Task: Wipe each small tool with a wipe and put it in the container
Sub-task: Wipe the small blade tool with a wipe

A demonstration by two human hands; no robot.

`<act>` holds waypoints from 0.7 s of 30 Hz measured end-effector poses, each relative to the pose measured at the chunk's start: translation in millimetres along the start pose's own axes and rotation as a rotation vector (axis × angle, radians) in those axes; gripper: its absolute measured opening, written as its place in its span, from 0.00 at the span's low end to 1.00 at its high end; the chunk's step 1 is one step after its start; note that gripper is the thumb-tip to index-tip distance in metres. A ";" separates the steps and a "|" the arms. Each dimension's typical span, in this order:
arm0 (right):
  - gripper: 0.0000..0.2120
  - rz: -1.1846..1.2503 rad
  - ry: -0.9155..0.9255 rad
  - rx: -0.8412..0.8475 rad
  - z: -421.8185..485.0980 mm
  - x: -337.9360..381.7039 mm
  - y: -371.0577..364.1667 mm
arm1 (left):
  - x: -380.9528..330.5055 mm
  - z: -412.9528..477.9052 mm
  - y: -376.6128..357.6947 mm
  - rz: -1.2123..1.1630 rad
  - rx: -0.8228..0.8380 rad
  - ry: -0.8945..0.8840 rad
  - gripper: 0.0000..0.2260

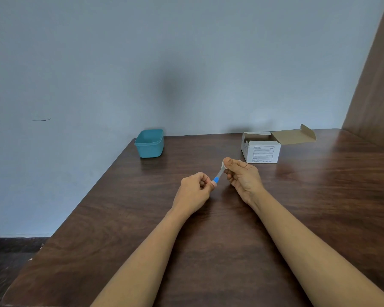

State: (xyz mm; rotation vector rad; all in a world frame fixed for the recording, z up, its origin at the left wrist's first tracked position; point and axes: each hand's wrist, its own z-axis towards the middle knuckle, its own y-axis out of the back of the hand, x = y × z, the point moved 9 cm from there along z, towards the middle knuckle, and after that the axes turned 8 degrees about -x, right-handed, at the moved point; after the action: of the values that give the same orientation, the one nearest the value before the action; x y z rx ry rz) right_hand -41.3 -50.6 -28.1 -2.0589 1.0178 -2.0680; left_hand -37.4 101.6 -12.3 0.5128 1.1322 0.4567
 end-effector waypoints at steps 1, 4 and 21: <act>0.02 -0.011 0.006 -0.005 -0.1 0.4 0.4 | 0.1 -0.1 -0.4 0.003 0.001 0.000 0.06; 0.05 -0.047 0.021 -0.017 -1.4 2.1 0.6 | -1.0 -0.5 -0.4 0.011 0.003 -0.007 0.06; 0.03 0.005 -0.015 -0.019 3.9 -1.7 2.8 | -3.8 -1.6 -1.3 0.039 0.029 -0.010 0.06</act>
State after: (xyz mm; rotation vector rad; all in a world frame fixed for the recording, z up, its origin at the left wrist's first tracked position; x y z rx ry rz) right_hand -38.7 -53.6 -31.3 -2.0755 1.0432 -2.0460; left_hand -40.1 98.6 -10.8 0.5628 1.1218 0.4720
